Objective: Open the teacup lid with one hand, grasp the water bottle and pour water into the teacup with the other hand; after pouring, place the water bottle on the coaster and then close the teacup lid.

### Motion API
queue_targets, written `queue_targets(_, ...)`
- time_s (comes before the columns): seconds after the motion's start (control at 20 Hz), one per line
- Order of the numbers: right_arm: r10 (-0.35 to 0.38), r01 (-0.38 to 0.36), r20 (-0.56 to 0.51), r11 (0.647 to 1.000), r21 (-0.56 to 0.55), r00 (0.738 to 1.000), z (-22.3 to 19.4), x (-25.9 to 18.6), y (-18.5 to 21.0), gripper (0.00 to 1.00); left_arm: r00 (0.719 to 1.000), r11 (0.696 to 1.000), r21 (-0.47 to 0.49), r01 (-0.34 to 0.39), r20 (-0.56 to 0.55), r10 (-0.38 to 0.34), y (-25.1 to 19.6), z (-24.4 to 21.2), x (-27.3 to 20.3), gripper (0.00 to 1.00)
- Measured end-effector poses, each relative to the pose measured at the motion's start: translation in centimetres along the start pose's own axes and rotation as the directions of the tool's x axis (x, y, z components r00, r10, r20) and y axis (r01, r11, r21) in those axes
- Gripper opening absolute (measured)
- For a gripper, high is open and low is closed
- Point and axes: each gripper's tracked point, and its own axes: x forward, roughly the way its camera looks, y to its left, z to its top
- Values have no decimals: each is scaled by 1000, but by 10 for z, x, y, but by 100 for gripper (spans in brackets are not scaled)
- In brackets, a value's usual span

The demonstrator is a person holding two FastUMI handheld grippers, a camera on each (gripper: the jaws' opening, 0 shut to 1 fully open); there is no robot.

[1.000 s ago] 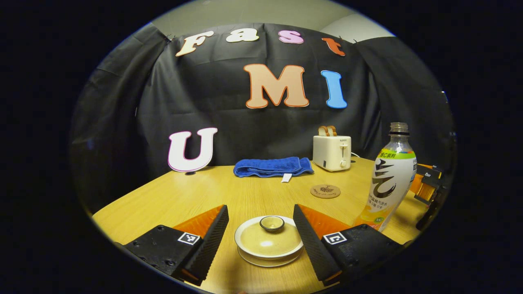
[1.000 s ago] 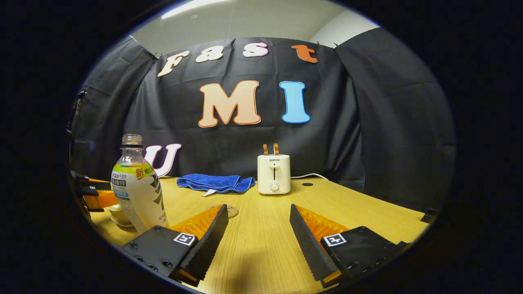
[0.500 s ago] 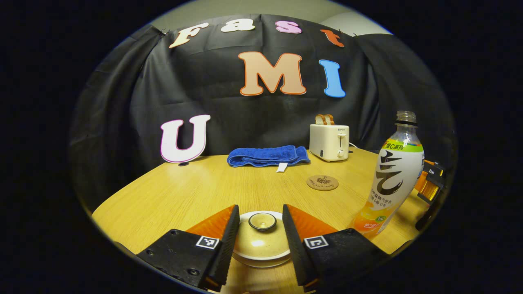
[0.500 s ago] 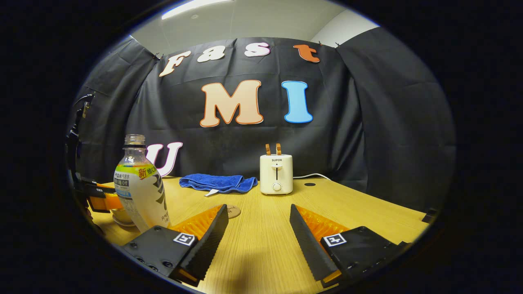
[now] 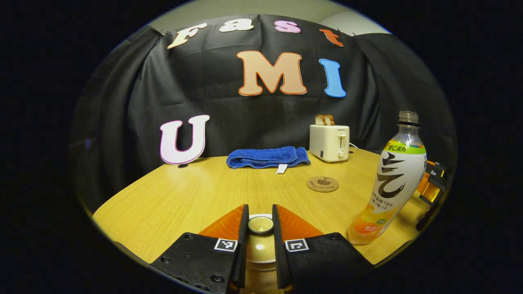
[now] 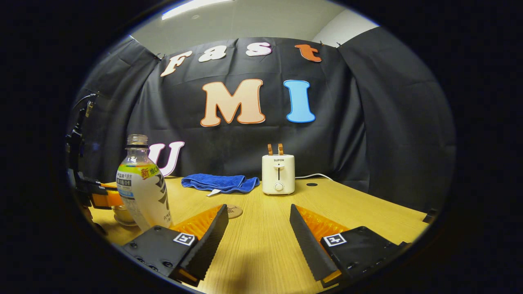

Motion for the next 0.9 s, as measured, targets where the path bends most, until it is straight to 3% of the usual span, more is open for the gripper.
queue_targets(0.2,25,-25,-1,1000,0,1000,0,-3,5,94,1000,1000,-2,13,7,-13,0,2,-2,24)
queue_targets(0.45,98,-98,-3,995,3,995,0,-15,19,97,1000,1000,-29,-7,27,7,6,8,-8,23)
queue_targets(0.55,135,-135,-4,991,5,991,0,-22,26,94,999,999,-39,-17,35,19,11,12,-11,23)
queue_targets(0.6,153,-153,-6,988,5,988,1,-26,30,100,999,999,-42,-19,39,21,13,14,-13,23)
queue_targets(0.65,172,-172,-5,985,6,985,1,-30,34,94,999,999,-46,-24,46,26,15,16,-16,23)
queue_targets(0.8,232,-232,-6,973,9,973,1,-41,47,94,997,998,-46,-33,66,36,20,22,-24,23)
queue_targets(0.85,251,-251,-8,968,10,968,1,-45,51,100,997,998,-45,-35,72,38,21,24,-25,23)
queue_targets(0.9,264,-264,-10,964,11,964,1,-48,54,94,996,998,-46,-37,75,41,23,25,-28,23)
